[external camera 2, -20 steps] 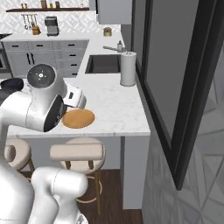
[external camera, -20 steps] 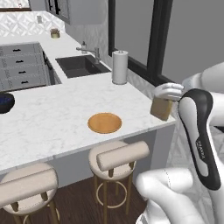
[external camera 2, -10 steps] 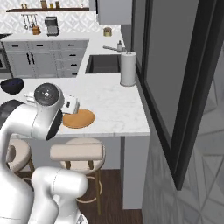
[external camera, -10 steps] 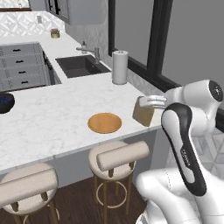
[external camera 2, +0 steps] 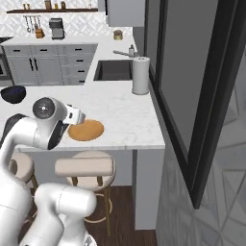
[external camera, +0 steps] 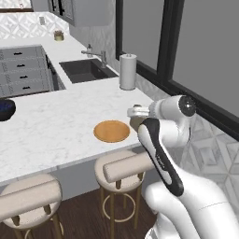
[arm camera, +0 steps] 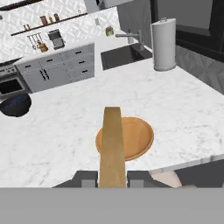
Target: Start the toaster. Once the lever pops up, take the bread to the plate on the dining counter.
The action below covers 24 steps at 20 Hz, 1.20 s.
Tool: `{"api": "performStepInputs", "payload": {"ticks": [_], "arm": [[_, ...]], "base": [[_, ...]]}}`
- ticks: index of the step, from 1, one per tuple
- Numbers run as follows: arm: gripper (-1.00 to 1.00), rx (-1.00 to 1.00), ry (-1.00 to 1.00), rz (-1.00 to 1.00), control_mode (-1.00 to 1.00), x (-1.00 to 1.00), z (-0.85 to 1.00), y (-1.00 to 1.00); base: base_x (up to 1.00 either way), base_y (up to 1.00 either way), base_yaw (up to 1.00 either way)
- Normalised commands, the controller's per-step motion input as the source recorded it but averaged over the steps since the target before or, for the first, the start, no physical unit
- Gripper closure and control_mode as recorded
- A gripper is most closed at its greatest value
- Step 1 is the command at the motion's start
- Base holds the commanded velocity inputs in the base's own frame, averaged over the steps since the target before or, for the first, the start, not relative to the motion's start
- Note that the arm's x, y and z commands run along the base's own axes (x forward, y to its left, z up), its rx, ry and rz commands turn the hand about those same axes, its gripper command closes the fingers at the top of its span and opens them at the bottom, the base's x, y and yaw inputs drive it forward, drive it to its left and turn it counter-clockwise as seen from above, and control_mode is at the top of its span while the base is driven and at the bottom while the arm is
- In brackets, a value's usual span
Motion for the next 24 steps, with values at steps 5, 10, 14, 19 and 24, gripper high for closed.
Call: {"api": "performStepInputs", "payload": {"ticks": [5, 10, 14, 19, 24], "arm": [[1.0, -0.15, 0.05, -0.01, -1.0, 0.26, -0.36, 0.04], [1.0, -0.09, -0.02, -0.01, -1.0, 0.55, -0.47, 0.09], [1.0, -0.09, -0.05, 0.0, -1.0, 0.53, -0.16, 0.27], [1.0, -0.01, 0.04, 0.0, -1.0, 0.41, 0.0, 0.04], [1.0, 0.0, 0.01, 0.0, -1.0, 0.27, -0.17, 0.0]], "base": [[0.0, 0.0, 0.0], [0.0, 0.0, 0.0], [0.0, 0.0, 0.0], [0.0, 0.0, 0.0], [0.0, 0.0, 0.0]]}}
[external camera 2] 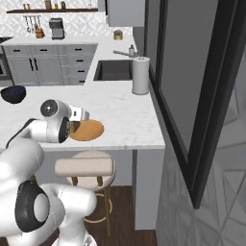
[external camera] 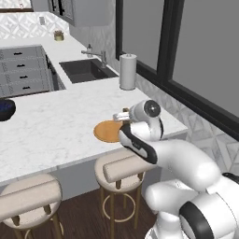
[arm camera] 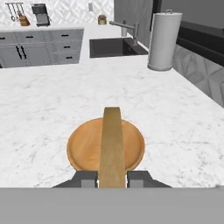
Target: Start the toaster. Once the lever pops up, take the bread to the plate on the dining counter.
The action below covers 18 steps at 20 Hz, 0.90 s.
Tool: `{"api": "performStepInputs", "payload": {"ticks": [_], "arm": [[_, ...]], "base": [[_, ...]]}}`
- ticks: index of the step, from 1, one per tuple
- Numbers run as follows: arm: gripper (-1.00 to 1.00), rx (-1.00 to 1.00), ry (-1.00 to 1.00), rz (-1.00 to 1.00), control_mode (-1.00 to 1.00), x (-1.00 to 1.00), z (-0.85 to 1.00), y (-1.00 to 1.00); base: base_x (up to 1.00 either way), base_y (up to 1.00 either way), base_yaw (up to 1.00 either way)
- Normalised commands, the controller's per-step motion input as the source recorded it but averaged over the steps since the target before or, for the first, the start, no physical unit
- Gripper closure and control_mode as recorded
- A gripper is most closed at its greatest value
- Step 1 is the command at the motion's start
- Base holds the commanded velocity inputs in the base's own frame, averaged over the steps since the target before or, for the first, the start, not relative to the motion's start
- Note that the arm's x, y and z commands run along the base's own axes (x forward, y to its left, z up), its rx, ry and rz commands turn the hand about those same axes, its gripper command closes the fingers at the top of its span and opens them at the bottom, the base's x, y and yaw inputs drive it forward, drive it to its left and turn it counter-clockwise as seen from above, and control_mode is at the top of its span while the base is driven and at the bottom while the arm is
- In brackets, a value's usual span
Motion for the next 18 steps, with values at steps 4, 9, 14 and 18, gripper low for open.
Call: {"api": "performStepInputs", "payload": {"ticks": [4, 9, 14, 18], "arm": [[1.0, -0.04, 0.0, 0.0, -1.0, 0.27, -0.47, 0.0], [1.0, 0.0, 0.0, 0.0, -1.0, 0.36, -0.21, 0.0], [1.0, 0.0, 0.0, 0.0, -1.0, 0.44, -0.07, 0.0], [1.0, 0.0, -0.01, 0.0, -1.0, 0.31, -0.03, 0.0]], "base": [[0.0, 0.0, 0.0], [0.0, 0.0, 0.0], [0.0, 0.0, 0.0], [0.0, 0.0, 0.0]]}}
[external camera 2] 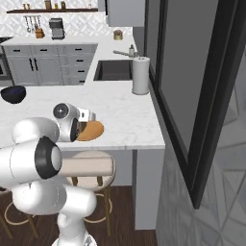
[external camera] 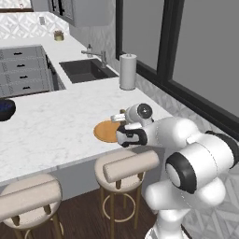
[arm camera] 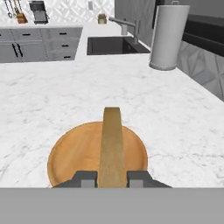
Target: Start the toaster. Once the lever pops up, take the bread to the plate on the dining counter.
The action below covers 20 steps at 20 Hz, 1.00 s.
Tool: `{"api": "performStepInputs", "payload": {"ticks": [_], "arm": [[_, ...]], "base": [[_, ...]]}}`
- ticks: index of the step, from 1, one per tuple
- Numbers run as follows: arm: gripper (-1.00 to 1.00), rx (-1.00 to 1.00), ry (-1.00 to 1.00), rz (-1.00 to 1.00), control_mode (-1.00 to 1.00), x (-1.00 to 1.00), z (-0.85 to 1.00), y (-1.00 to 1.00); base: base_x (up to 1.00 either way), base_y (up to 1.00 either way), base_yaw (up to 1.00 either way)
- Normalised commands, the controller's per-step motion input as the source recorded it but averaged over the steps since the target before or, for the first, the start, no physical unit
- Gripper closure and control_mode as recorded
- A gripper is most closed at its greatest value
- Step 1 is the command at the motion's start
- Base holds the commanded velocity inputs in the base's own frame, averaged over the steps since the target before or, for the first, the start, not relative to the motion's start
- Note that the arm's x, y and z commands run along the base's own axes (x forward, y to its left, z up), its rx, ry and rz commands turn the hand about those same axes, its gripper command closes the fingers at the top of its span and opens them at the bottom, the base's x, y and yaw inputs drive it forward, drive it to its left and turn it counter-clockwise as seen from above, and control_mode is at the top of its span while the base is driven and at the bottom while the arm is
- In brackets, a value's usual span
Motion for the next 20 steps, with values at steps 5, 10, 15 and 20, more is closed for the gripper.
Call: {"api": "performStepInputs", "payload": {"ticks": [5, 10, 15, 20], "arm": [[1.0, -0.02, -0.01, -0.01, -1.0, 0.15, -0.37, 0.0], [1.0, -0.01, 0.0, 0.0, -1.0, 0.2, -0.32, 0.0], [1.0, 0.0, 0.0, 0.0, -1.0, 0.21, -0.12, 0.1], [1.0, 0.0, -0.01, 0.0, -1.0, 0.22, -0.21, 0.2]], "base": [[0.0, 0.0, 0.0], [0.0, 0.0, 0.0], [0.0, 0.0, 0.0], [0.0, 0.0, 0.0]]}}
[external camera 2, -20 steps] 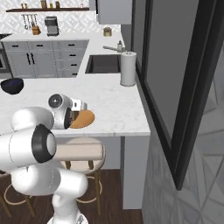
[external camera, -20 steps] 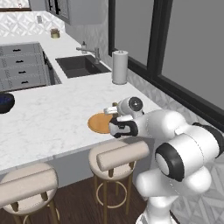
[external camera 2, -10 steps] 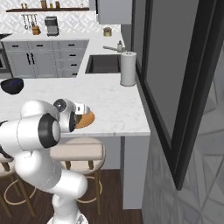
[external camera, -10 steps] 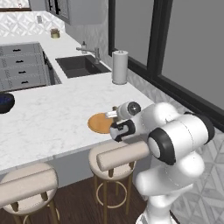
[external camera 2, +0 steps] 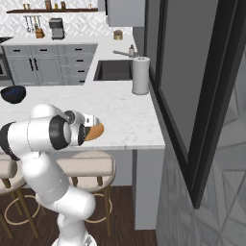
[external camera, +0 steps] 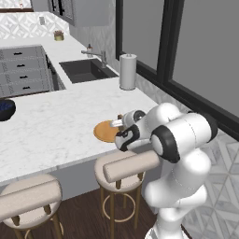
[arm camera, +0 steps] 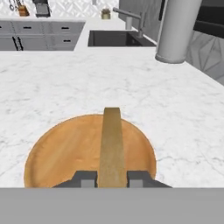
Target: Start the toaster. Once the lever pops up, take the bread to the plate on the dining counter.
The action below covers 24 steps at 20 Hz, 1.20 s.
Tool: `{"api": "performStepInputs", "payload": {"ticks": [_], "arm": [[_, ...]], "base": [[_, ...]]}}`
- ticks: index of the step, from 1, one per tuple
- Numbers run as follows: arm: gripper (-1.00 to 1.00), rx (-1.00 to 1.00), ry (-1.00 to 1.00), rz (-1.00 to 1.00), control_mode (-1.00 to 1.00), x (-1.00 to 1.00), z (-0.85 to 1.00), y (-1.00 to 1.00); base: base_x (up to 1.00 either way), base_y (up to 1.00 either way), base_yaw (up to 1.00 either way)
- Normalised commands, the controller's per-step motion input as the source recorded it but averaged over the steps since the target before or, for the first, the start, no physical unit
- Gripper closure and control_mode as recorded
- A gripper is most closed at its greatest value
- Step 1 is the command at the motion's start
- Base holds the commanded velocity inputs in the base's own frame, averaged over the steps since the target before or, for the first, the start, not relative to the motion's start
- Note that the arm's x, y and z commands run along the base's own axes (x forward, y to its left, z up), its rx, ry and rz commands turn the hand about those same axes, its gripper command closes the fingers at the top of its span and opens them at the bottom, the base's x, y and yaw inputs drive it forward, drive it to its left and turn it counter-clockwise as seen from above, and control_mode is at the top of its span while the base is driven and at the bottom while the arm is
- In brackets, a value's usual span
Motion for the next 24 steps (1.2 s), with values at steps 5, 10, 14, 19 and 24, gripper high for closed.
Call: {"api": "performStepInputs", "payload": {"ticks": [5, 10, 14, 19, 24], "arm": [[1.0, -0.02, 0.0, 0.0, -1.0, 0.18, -0.29, 0.21], [1.0, -0.01, -0.01, 0.0, -1.0, 0.09, -0.2, 0.12], [1.0, 0.0, -0.07, -0.03, -1.0, 0.01, 0.08, 0.0], [1.0, 0.01, -0.11, -0.05, -1.0, 0.2, 0.14, 0.01], [1.0, 0.01, -0.01, -0.01, -1.0, 0.26, 0.03, 0.01]], "base": [[0.0, 0.0, 0.0], [0.0, 0.0, 0.0], [0.0, 0.0, 0.0], [0.0, 0.0, 0.0], [0.0, 0.0, 0.0]]}}
